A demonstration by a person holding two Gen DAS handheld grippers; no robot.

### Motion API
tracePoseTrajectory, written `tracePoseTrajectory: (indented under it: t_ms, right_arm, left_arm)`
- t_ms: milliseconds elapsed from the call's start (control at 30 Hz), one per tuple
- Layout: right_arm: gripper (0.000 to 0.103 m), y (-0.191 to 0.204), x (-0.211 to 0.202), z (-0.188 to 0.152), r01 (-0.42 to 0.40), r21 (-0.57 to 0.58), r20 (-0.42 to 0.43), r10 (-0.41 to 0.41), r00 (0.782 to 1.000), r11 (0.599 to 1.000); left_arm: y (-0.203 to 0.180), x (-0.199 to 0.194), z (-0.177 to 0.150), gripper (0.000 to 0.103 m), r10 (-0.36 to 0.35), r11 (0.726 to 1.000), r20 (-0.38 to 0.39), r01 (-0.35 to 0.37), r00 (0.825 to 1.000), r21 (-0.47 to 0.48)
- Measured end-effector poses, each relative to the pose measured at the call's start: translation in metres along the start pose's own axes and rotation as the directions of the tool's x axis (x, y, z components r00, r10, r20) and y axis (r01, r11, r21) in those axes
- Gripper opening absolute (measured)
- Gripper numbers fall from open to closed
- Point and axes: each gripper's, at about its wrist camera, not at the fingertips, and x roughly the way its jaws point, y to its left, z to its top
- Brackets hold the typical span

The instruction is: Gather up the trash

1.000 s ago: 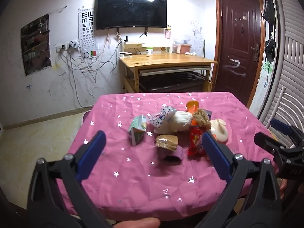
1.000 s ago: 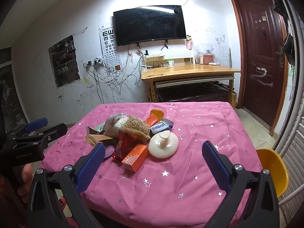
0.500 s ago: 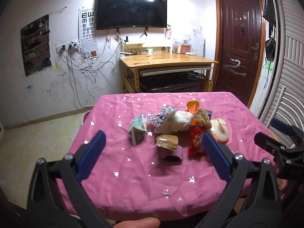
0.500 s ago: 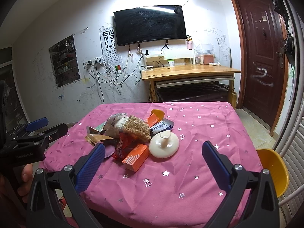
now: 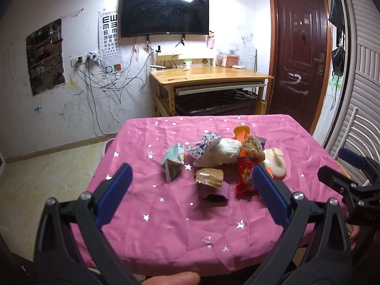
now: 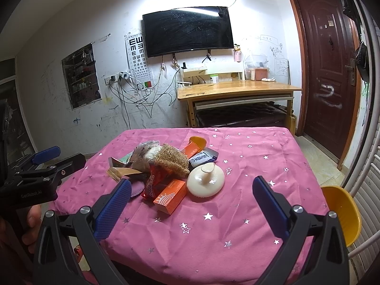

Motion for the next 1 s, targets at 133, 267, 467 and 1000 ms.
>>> tracePoseTrajectory:
  t_ms: [133,267,467,1000]
  right_arm:
    - [0.096,0.0004,0.0005,-0.0002,0.000,0.000,0.000,0.000,1.000,1.000]
    - [0.096,0.0004,0.0007,-0.0004,0.001,0.000,0.000,-0.001,1.000,1.000]
    - [0.096,0.0011,0.0015,0.0000,0.000,-0.001,-0.002,0.000,1.000,1.000]
    - [0.096,0.0043,0.0025,-0.0023,0.000,-0.003,-0.002,0.000,1.000,1.000]
  left_arm:
    - [0.0000,-0.0001,0.0000,0.097,0.000,1.000,0.000,0.000,1.000,0.001]
    - [0.0000,0.0000,0.0000,0.097,0.000,1.000,0.000,0.000,1.000,0.001]
    - [-0.0002,-0.0001,0.0000,0.097,0.002,1.000,0.001,-0.002,1.000,0.002]
    - [-0.0003,0.0000,0.0000,0.097,0.002,1.000,0.000,-0.002,1.000,0.003]
